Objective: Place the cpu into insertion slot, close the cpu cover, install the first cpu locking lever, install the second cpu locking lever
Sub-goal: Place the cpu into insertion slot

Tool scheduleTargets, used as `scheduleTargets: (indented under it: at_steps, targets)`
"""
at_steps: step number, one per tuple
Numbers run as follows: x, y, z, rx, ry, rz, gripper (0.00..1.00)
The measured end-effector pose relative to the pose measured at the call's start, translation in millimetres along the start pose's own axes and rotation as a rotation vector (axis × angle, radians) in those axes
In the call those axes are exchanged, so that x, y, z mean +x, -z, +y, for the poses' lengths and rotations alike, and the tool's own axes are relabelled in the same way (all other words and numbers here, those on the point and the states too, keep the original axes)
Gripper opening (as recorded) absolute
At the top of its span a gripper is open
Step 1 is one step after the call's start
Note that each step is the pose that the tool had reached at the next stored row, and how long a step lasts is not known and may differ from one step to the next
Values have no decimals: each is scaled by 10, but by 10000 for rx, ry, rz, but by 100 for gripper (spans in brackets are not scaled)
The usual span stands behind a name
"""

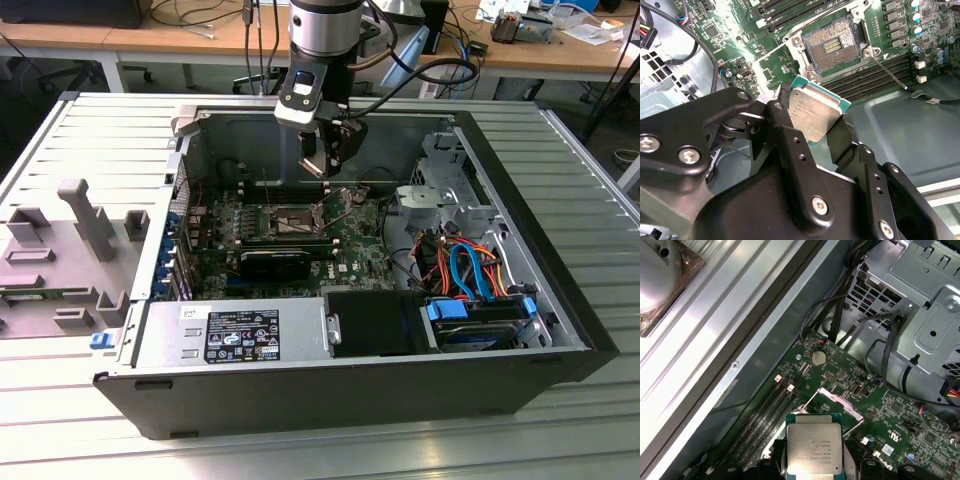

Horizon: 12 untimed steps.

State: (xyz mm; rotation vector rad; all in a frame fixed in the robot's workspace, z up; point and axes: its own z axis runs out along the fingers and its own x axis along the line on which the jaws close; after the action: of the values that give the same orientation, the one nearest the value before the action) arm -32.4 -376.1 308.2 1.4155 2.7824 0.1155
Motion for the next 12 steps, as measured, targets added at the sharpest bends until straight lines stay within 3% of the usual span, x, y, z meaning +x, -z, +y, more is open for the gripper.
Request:
scheduleTargets:
  at_steps: [12]
  targets:
    - [0, 0, 0, -4, -214, -16, 54]
